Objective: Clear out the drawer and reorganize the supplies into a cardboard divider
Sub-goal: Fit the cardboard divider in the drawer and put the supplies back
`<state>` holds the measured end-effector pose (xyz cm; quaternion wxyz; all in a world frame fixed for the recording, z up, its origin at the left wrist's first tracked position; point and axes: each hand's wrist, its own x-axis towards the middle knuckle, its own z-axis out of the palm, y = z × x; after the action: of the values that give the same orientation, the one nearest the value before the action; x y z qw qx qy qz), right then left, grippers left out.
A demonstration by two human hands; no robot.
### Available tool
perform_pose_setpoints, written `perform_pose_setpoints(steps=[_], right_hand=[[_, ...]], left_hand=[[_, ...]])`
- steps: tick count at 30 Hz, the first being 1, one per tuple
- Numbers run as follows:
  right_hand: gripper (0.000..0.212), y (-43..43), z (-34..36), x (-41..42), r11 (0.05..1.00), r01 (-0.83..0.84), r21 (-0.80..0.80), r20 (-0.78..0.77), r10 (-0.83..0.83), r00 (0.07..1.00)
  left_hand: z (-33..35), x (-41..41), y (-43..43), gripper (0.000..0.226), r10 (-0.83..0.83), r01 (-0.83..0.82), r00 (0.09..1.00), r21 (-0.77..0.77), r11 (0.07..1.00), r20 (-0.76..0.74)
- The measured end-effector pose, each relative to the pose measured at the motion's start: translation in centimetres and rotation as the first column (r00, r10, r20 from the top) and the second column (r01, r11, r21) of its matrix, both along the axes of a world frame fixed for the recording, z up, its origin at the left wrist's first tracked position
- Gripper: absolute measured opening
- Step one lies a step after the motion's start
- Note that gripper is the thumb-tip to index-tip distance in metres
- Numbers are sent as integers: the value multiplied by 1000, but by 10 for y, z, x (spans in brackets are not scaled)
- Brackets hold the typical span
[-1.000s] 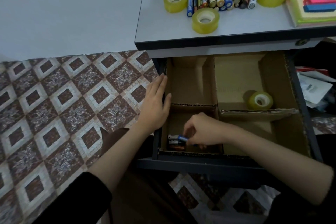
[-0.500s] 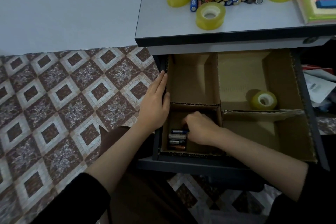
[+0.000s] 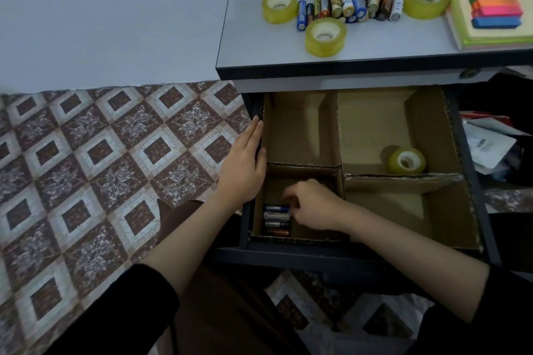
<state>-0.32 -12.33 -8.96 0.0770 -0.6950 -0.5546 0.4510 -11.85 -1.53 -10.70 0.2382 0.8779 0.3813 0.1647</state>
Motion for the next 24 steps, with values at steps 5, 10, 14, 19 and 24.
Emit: perform_pose_setpoints(steps=[5, 10, 14, 19, 24], right_hand=[[10, -13, 28, 10, 980, 33, 194, -48, -24, 999], [10, -18, 67, 39, 949, 54, 310, 2, -58, 998], [11, -15, 108, 84, 885, 160, 437, 71, -211, 975], [13, -2, 141, 135, 819, 225, 528, 135, -342, 930], [7, 21, 170, 175, 824, 130, 551, 343, -366, 865]], left_hand=[[6, -1, 5, 50, 7, -6, 998, 17, 1000, -67], [38, 7, 20, 52, -34, 33, 961, -10, 999, -276], [84, 19, 29, 39, -54, 60, 979, 23, 998, -196], [134, 50, 44, 24, -99, 111, 990, 125, 986, -98], [162, 84, 69, 25, -117, 145, 986, 262, 954, -119]])
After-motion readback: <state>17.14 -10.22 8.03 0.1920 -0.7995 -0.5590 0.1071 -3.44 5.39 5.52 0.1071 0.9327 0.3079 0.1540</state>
